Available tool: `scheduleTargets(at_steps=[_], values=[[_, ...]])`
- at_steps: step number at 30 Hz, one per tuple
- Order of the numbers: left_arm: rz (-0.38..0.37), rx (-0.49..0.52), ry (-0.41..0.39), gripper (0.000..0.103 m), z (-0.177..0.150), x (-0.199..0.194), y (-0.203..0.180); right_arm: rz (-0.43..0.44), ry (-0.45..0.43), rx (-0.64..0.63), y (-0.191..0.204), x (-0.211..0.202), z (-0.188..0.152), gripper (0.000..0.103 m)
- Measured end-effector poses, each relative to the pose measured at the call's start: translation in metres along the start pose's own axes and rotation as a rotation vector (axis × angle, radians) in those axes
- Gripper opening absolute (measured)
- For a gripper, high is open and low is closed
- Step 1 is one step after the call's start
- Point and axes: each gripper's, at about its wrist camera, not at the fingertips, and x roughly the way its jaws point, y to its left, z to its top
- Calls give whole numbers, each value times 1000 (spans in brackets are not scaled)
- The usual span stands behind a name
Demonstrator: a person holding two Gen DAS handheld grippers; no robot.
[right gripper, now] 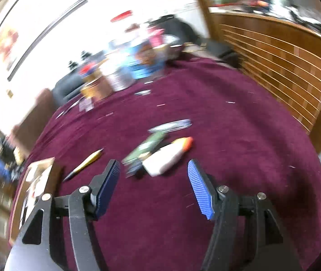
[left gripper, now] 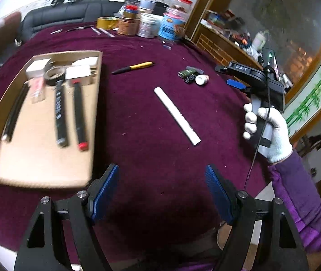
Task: Organize rigid objects
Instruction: 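Grasp the white paint marker with the left tool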
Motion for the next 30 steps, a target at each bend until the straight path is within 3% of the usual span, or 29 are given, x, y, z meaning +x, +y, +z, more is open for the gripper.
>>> scheduleTargets(at_steps=[6,10,16,18,20,21,22,24,26,30], values=[[30,-41,76,73,31,47,-17,-16,33,123,-40,25,-11,62],[77,-17,88,72,52,73,-31,-5,2,167,-51,16,-10,62],[143,-7,110,72,80,126,-39,34,34,227,-66,21,-11,62],[172,21,137,73,80,144,-43,22,35,210,-63,22,-11,63],[201,105,102,73,77,147,-53,9,37,188,-60,23,-11,65],[201,131,103,68,75,148,-55,7,38,183,-59,23,-11,66],[217,149,92,48,74,147,-55,7,39,179,-58,24,-11,66],[237,178,79,23,73,141,-51,9,38,178,-59,24,-11,67],[211,144,90,17,74,135,-39,13,38,178,-60,24,-12,68],[215,129,75,17,74,133,-30,5,39,169,-58,24,-12,69]])
